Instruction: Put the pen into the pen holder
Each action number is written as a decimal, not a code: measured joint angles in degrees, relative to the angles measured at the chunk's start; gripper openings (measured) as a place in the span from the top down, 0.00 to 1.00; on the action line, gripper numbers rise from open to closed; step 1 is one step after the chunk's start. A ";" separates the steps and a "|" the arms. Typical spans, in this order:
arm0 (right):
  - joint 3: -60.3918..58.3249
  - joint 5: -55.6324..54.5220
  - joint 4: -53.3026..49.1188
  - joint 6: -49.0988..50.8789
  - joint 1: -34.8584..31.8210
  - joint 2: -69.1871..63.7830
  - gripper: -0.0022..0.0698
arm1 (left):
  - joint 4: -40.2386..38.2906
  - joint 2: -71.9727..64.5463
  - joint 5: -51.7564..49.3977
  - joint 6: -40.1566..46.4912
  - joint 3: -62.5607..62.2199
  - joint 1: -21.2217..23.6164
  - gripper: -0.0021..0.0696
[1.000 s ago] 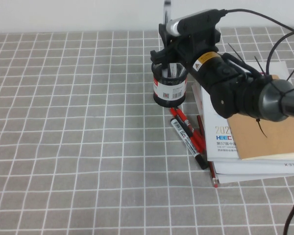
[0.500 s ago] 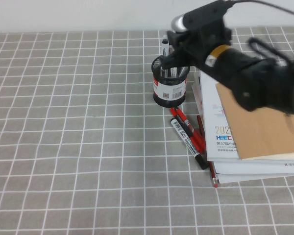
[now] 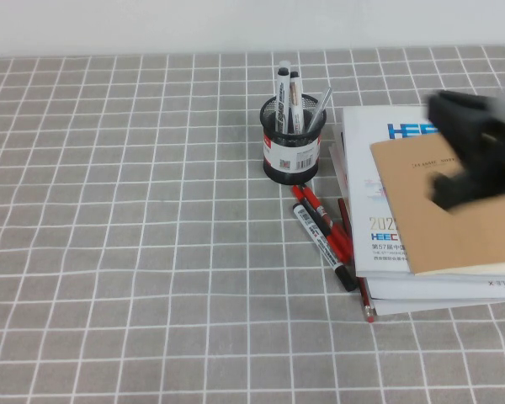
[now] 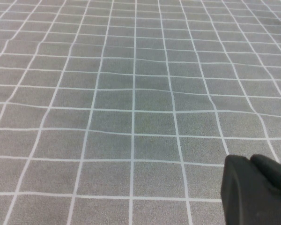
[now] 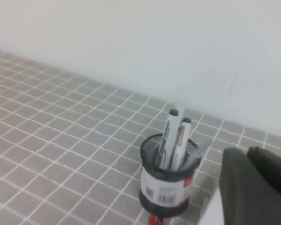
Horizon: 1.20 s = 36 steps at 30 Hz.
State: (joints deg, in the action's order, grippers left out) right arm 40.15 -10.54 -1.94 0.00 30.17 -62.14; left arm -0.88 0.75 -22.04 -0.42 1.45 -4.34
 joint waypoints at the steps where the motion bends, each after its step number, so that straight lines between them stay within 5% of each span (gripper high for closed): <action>1: -1.13 0.84 0.00 0.00 0.00 2.39 0.99 | 0.00 0.00 0.00 0.00 0.00 0.00 0.98; 14: -17.00 21.21 -0.30 0.00 -3.79 34.08 0.99 | 0.00 0.00 0.00 0.00 0.00 0.00 0.98; 36: -35.54 27.00 -0.20 0.32 -22.11 57.64 0.99 | 0.00 0.00 0.00 0.00 0.00 0.00 0.98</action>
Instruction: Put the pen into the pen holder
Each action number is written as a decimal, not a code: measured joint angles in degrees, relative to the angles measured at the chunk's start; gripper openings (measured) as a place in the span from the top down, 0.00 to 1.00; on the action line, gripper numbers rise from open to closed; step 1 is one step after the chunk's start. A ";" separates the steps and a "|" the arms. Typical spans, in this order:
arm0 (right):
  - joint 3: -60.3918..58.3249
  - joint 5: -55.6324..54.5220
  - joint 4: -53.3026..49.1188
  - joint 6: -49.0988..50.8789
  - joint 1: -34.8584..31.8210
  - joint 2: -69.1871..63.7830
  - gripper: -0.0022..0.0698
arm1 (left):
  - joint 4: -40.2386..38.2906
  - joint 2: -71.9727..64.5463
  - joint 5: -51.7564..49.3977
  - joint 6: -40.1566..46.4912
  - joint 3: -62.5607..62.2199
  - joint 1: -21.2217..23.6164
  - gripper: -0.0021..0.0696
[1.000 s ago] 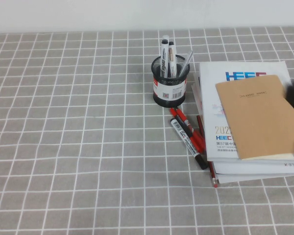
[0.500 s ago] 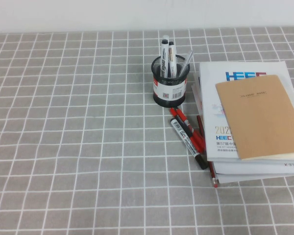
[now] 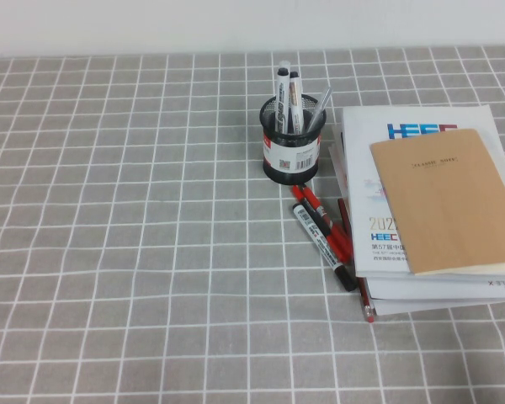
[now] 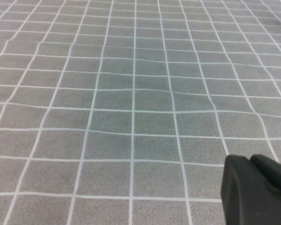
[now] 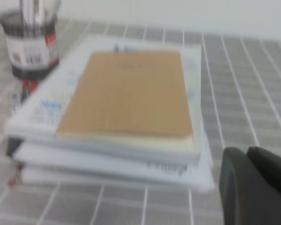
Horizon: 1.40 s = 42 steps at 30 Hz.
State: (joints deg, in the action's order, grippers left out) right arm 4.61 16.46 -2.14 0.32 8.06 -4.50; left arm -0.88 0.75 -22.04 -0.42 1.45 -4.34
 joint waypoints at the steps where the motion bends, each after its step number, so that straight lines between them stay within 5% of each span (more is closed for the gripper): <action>1: -0.86 0.14 0.10 0.00 -0.01 0.10 0.99 | 0.00 0.00 0.00 0.00 0.00 0.00 0.98; 42: -6.17 4.32 4.23 4.33 -5.83 4.91 0.99 | 0.00 0.00 0.00 0.00 0.00 0.00 0.98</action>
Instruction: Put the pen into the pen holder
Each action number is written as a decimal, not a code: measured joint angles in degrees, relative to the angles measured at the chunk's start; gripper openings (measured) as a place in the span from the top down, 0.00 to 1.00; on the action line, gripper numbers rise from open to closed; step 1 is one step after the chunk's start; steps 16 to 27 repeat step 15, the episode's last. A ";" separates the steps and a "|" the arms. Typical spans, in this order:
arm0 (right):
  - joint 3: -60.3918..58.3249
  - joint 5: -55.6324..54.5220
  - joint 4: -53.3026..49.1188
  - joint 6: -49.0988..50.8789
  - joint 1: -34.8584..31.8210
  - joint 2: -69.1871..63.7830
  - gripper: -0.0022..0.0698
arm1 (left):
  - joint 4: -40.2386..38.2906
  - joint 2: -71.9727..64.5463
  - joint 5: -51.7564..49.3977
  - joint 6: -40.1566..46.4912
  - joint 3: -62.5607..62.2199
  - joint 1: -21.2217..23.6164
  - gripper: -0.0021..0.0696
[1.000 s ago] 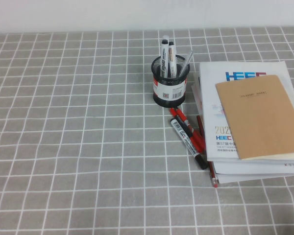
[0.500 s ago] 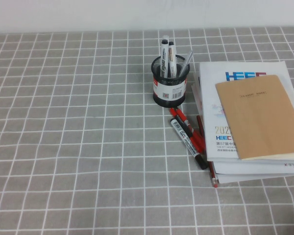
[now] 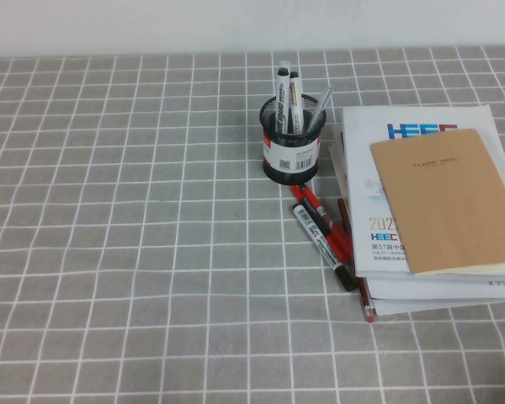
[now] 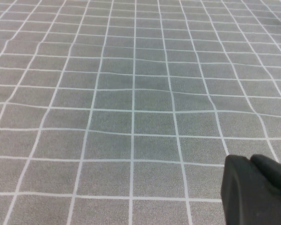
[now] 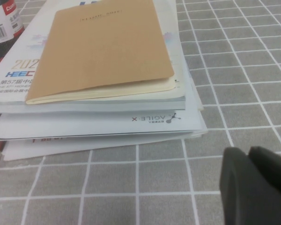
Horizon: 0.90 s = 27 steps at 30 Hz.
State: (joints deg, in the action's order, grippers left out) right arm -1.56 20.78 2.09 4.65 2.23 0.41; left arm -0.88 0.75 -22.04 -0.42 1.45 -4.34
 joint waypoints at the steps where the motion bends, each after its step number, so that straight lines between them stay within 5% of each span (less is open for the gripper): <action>1: 0.00 0.00 0.13 0.00 0.00 0.00 0.99 | 0.00 0.00 0.00 0.00 0.00 0.00 0.98; 27: 0.00 0.00 0.32 0.00 0.00 0.00 0.99 | 0.00 0.00 0.00 0.00 0.00 0.00 0.98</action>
